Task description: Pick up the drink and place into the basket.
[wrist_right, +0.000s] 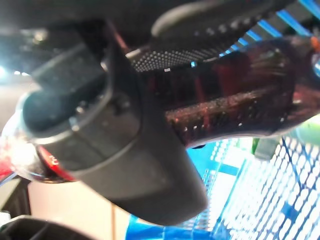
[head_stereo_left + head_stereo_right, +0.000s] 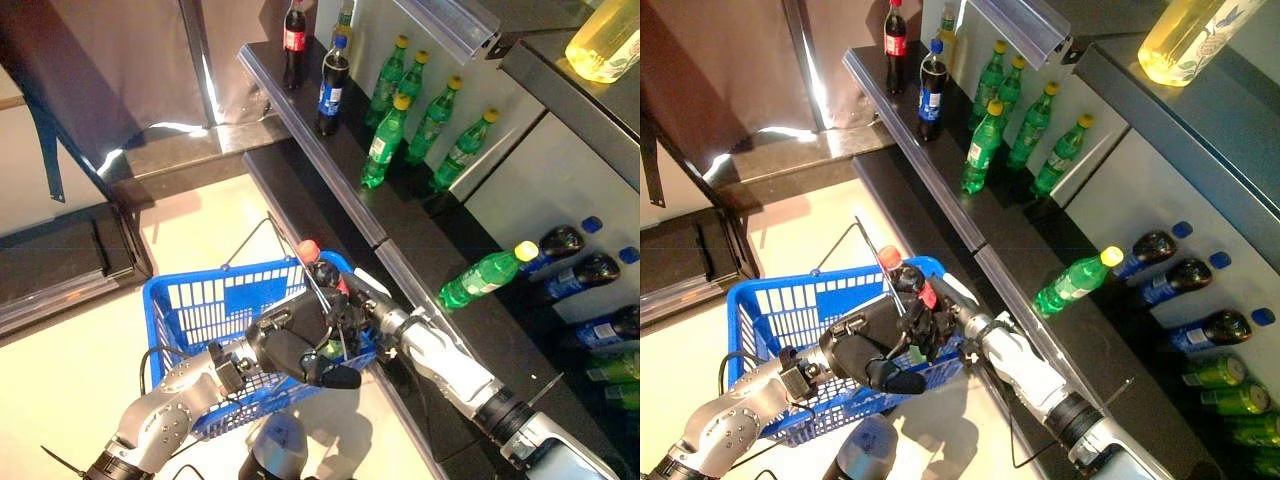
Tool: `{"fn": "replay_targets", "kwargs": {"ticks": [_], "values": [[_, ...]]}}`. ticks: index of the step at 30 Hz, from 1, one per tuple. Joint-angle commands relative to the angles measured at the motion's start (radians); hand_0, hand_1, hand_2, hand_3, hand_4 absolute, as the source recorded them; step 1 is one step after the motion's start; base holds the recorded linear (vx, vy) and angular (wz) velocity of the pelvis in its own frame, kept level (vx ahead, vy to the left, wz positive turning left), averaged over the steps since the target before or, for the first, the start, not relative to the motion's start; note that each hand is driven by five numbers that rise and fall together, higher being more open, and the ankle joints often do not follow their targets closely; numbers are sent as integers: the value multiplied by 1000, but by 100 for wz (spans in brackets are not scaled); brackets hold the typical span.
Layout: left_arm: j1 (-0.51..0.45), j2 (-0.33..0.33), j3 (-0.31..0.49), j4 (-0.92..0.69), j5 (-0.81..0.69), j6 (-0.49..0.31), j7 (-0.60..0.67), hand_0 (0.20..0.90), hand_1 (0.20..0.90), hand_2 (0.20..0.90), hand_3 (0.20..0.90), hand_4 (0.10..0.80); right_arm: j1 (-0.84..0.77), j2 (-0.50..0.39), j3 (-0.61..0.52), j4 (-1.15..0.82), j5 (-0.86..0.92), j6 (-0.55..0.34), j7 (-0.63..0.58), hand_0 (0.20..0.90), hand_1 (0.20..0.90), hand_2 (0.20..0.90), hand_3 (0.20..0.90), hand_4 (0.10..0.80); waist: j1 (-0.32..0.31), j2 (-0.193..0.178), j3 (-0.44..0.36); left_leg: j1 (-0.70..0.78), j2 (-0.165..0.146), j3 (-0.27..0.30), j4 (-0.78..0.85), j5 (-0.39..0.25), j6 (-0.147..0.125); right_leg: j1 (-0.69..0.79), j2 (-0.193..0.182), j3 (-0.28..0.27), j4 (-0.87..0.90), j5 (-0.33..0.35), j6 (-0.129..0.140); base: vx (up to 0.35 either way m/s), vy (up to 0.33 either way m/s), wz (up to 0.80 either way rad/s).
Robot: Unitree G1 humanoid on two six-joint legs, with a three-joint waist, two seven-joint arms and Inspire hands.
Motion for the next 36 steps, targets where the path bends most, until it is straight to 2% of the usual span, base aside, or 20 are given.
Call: {"fn": "replay_targets", "kwargs": {"ticks": [1, 23, 27, 30, 36], "values": [[-220, -140, -94, -291, -200, -140, -209, 300, 300, 300, 200, 100, -141, 17, 101, -81, -112, -117, 8, 300, 300, 300, 200, 100, -7, 15, -207, 44, 10, -34, -21, -40, 7, -53, 12, 11, 84, 39, -48, 0, 0, 0], [-305, -128, -158, -323, -206, -131, -249, 300, 300, 300, 200, 100, -207, 30, 203, -76, -226, -70, 70, 300, 300, 300, 200, 100, 8, -7, -204, 31, -4, -75, -21, -40, 7, -57, 16, 12, 83, 40, -44, 0, -1, 0], [-312, -131, -164, -324, -204, -132, -245, 300, 300, 300, 200, 100, -196, 41, 207, -74, -101, -62, 84, 300, 300, 300, 200, 100, 9, -8, -204, 31, -4, -79, -21, -39, 5, -57, 18, 14, 81, 41, -44, 0, 0, 0], [-306, -144, -163, -320, -201, -127, -251, 300, 300, 300, 200, 100, -143, 82, 167, -68, 106, -67, 89, 300, 300, 300, 200, 100, 6, -3, -207, 31, -7, -83, -21, -37, 4, -58, 19, 14, 81, 44, -44, 0, 0, 0], [-280, -152, -126, -327, -210, -99, -271, 300, 300, 300, 200, 100, -43, 128, 47, -19, 242, -134, 112, 300, 300, 300, 200, 100, -6, 6, -218, 35, -5, -69, -21, -37, 7, -58, 14, 13, 86, 42, -41, 6, 8, 3]]}}
